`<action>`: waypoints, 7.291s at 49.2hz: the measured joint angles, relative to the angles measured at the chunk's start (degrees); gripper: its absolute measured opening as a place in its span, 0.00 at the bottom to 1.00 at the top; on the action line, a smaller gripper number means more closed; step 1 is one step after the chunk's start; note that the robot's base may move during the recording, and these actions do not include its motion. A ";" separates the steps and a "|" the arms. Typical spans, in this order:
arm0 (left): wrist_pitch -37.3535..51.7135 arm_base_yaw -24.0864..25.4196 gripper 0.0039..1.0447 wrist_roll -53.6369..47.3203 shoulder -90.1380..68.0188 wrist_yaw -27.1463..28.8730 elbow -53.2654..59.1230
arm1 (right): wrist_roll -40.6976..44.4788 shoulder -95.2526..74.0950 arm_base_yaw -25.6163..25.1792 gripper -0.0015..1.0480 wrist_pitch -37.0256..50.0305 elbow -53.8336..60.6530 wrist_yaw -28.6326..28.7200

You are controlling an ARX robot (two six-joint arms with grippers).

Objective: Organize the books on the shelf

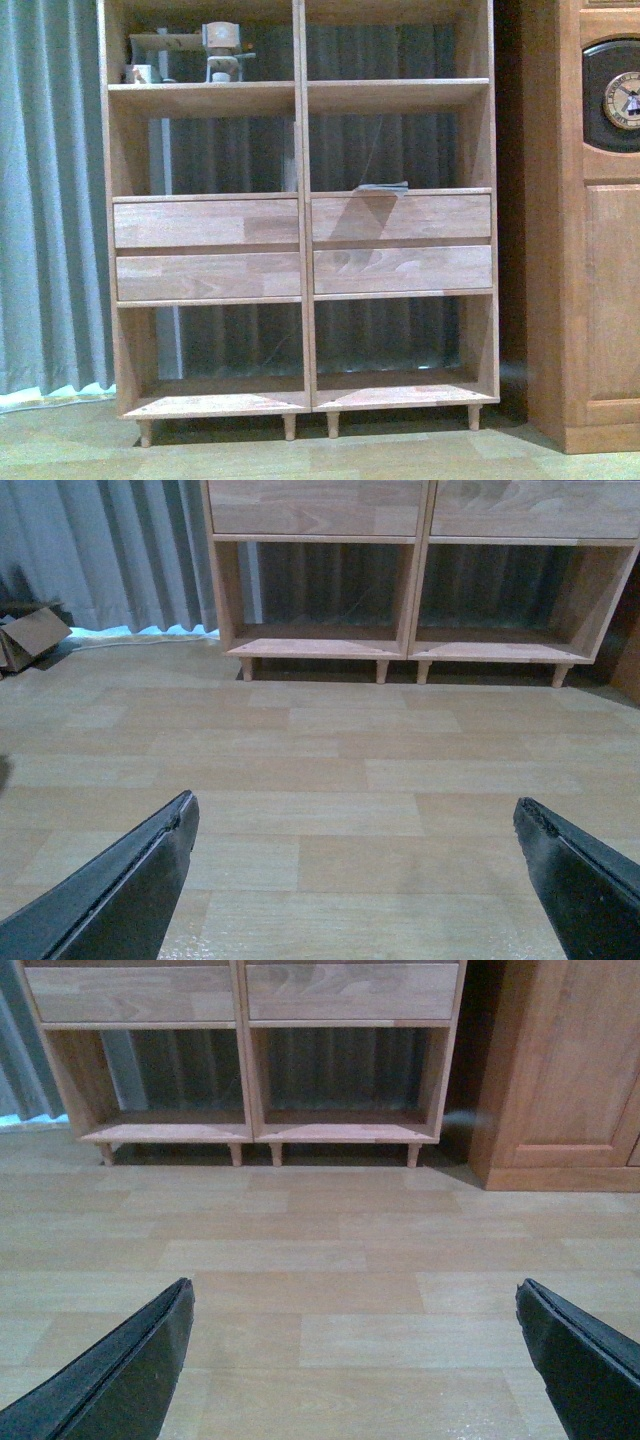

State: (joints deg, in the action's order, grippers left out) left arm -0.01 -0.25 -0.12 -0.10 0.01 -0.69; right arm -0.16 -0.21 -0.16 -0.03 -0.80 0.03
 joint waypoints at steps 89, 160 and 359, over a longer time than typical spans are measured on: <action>0.00 0.00 0.93 0.00 0.00 -0.02 0.00 | 0.00 0.00 0.00 0.93 0.02 0.00 0.00; 0.00 0.00 0.93 0.00 0.00 -0.02 -0.02 | 0.00 0.00 0.00 0.93 0.00 0.00 0.02; -0.02 0.00 0.93 0.00 0.00 0.00 0.00 | -87.69 -91.01 11.13 0.93 3.32 -59.12 -4.00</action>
State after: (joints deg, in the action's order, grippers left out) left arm -0.03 -0.25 -0.12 -0.10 0.01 -0.69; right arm -87.85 -91.22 10.96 3.29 -59.92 -3.97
